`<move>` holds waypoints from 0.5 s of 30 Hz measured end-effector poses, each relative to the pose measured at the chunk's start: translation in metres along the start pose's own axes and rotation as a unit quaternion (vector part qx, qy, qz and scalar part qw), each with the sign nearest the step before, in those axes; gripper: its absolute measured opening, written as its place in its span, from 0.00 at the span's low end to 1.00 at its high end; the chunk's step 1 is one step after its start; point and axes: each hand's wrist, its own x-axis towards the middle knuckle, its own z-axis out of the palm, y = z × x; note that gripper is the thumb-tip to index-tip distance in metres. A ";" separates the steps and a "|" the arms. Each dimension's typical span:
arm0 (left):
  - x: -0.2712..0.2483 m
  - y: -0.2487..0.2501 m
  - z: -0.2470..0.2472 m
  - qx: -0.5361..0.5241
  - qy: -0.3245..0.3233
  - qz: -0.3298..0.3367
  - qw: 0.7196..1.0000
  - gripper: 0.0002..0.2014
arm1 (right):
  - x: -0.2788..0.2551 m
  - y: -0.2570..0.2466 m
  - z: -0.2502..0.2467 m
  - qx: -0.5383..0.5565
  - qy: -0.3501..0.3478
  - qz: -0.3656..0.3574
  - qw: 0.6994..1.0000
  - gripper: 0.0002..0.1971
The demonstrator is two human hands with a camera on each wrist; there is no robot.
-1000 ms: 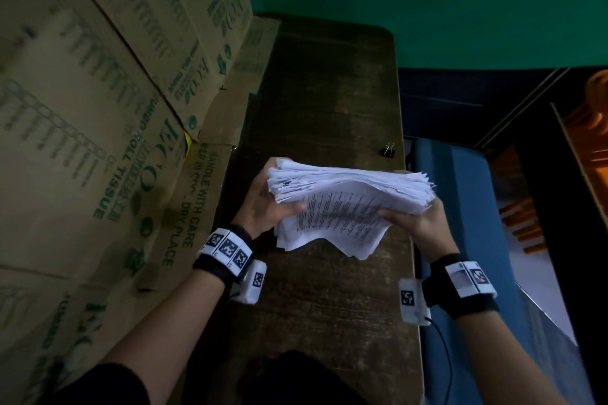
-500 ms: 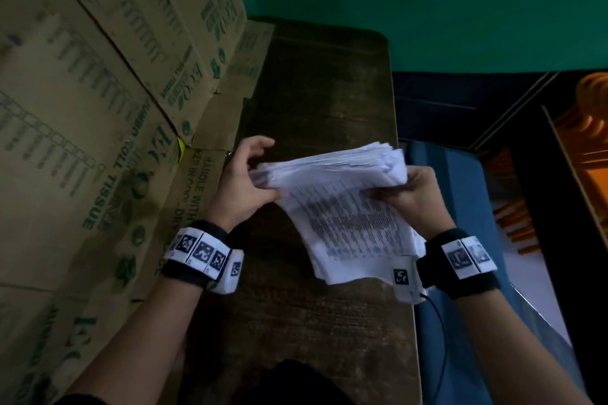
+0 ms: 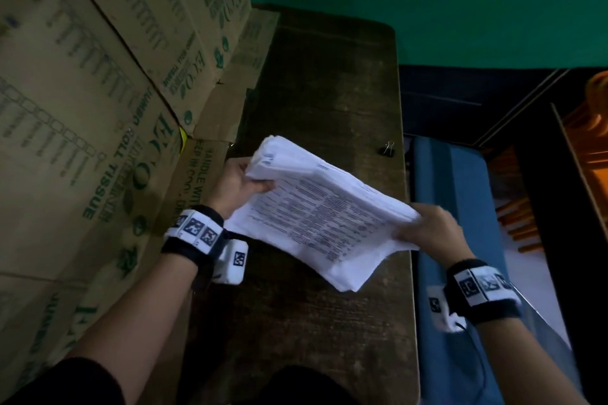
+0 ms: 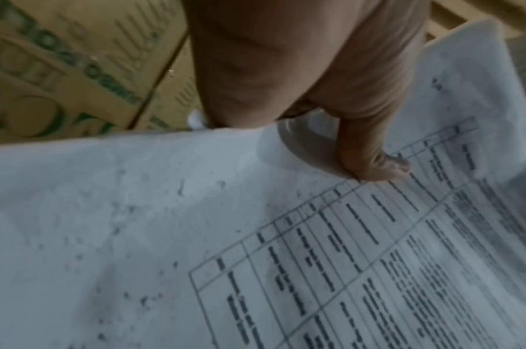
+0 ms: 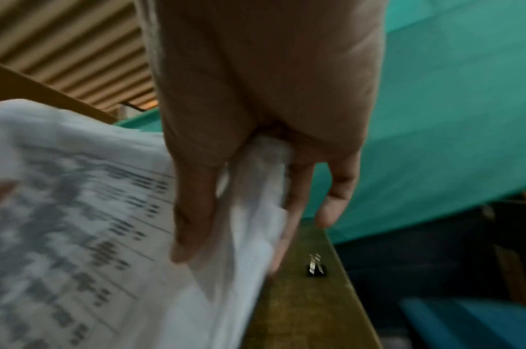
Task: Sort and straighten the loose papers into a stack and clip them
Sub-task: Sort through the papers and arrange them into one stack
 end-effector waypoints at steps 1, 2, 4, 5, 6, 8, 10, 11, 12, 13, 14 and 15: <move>0.001 -0.006 -0.007 -0.017 0.005 -0.018 1.000 0.16 | -0.002 0.011 0.002 0.102 0.016 -0.009 0.995 0.11; 0.001 -0.013 -0.012 -0.045 0.009 -0.030 0.999 0.16 | -0.005 0.017 0.004 0.232 0.026 -0.021 0.972 0.13; -0.001 -0.021 -0.014 -0.109 0.017 -0.052 0.992 0.20 | -0.009 0.023 0.014 0.442 -0.001 -0.023 0.897 0.23; -0.002 -0.023 -0.013 -0.134 0.027 -0.061 0.989 0.20 | -0.009 0.029 0.025 0.482 -0.033 -0.008 0.875 0.27; -0.003 -0.027 -0.011 -0.151 0.038 -0.070 0.985 0.18 | -0.010 0.025 0.034 0.502 -0.078 0.003 0.861 0.29; -0.005 -0.034 -0.004 -0.172 0.069 -0.089 0.979 0.14 | -0.007 0.018 0.052 0.485 -0.128 0.017 0.865 0.30; -0.009 -0.041 0.004 -0.170 0.106 -0.087 0.976 0.13 | 0.003 0.019 0.070 0.444 -0.083 0.031 0.892 0.23; -0.012 -0.046 0.009 -0.166 0.121 -0.069 0.976 0.14 | 0.010 0.021 0.081 0.421 -0.070 0.072 0.901 0.18; -0.015 -0.053 0.012 -0.157 0.143 -0.064 0.975 0.15 | 0.013 0.032 0.092 0.386 -0.040 0.098 0.916 0.17; -0.019 -0.058 0.014 -0.150 0.163 -0.057 0.974 0.17 | 0.016 0.031 0.099 0.374 -0.035 0.160 0.913 0.22; -0.022 -0.063 0.014 -0.138 0.180 -0.067 0.972 0.20 | 0.015 0.023 0.098 0.391 -0.028 0.214 0.895 0.31; -0.024 -0.068 0.013 -0.130 0.190 -0.069 0.971 0.25 | 0.020 0.024 0.106 0.412 0.013 0.219 0.885 0.33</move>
